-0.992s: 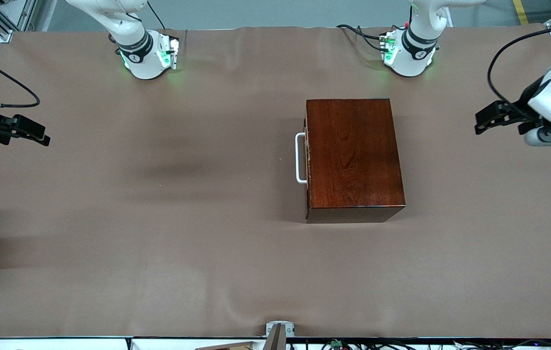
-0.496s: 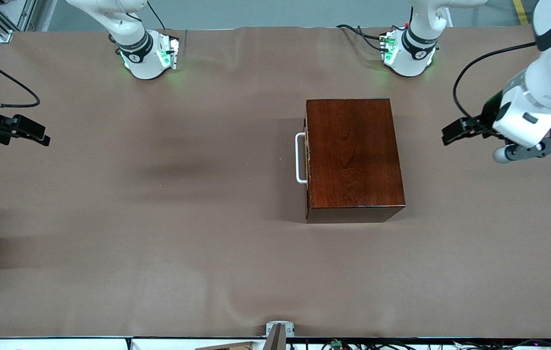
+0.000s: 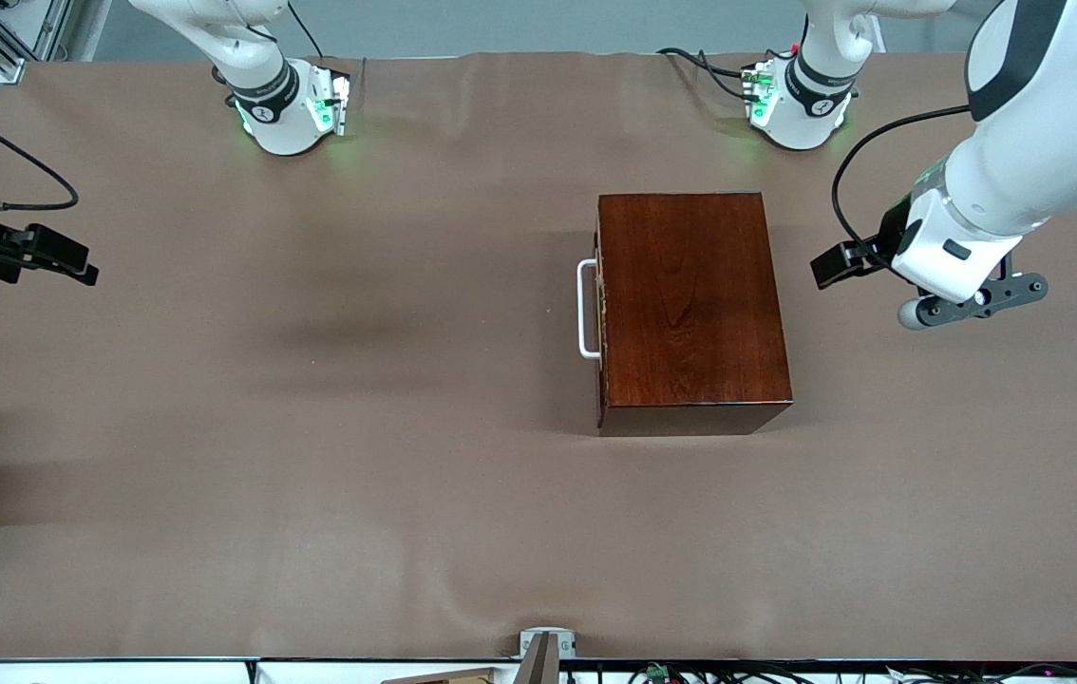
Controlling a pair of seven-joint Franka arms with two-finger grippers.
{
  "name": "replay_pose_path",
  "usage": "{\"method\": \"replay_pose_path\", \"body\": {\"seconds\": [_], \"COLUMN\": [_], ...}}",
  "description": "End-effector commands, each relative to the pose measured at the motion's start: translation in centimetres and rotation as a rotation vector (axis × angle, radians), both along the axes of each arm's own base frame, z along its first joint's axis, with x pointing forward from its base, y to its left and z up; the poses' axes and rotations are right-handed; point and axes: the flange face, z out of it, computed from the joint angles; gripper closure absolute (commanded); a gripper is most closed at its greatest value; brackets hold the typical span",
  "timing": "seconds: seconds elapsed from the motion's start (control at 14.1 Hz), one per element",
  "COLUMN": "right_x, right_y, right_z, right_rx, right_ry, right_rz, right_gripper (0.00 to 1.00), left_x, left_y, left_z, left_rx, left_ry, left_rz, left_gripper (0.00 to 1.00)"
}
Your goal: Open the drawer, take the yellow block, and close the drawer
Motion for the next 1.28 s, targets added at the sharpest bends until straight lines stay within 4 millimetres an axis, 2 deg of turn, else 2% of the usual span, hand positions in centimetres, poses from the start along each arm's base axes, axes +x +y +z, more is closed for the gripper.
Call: {"method": "replay_pose_path", "body": {"seconds": [0.0, 0.14, 0.21, 0.35, 0.57, 0.64, 0.78, 0.99, 1.21], "right_x": [-0.1, -0.1, -0.1, -0.1, -0.1, -0.1, -0.1, -0.1, -0.1], "right_y": [0.1, 0.1, 0.2, 0.1, 0.1, 0.1, 0.1, 0.1, 0.1], "right_z": [0.3, 0.3, 0.3, 0.3, 0.4, 0.4, 0.4, 0.4, 0.4], "right_rx": [-0.009, -0.009, -0.009, -0.009, -0.009, -0.009, -0.009, -0.009, -0.009], "right_ry": [-0.006, -0.006, -0.006, -0.006, -0.007, -0.007, -0.007, -0.007, -0.007], "right_rz": [-0.008, -0.008, -0.006, -0.008, -0.008, -0.008, -0.008, -0.008, -0.008], "right_gripper": [0.00, 0.00, 0.00, 0.00, 0.00, 0.00, 0.00, 0.00, 0.00], "left_x": [1.1, 2.9, 4.2, 5.7, 5.3, 5.5, 5.2, 3.1, -0.3], "left_y": [0.7, 1.6, 1.6, 1.3, -2.9, -3.4, -6.3, -14.6, -24.1], "left_z": [-0.9, -3.9, -4.7, -8.4, -9.2, -8.9, -7.8, -6.5, -7.9], "left_rx": [0.008, 0.046, 0.049, 0.060, 0.063, 0.057, 0.007, -0.043, -0.071], "left_ry": [0.023, 0.047, 0.048, 0.104, 0.097, 0.070, 0.044, -0.027, -0.091], "left_rz": [0.023, 0.040, 0.069, 0.156, 0.208, 0.253, 0.320, 0.353, 0.317], "left_gripper": [0.00, 0.00, 0.00, 0.00, 0.00, 0.00, 0.00, 0.00, 0.00]}}
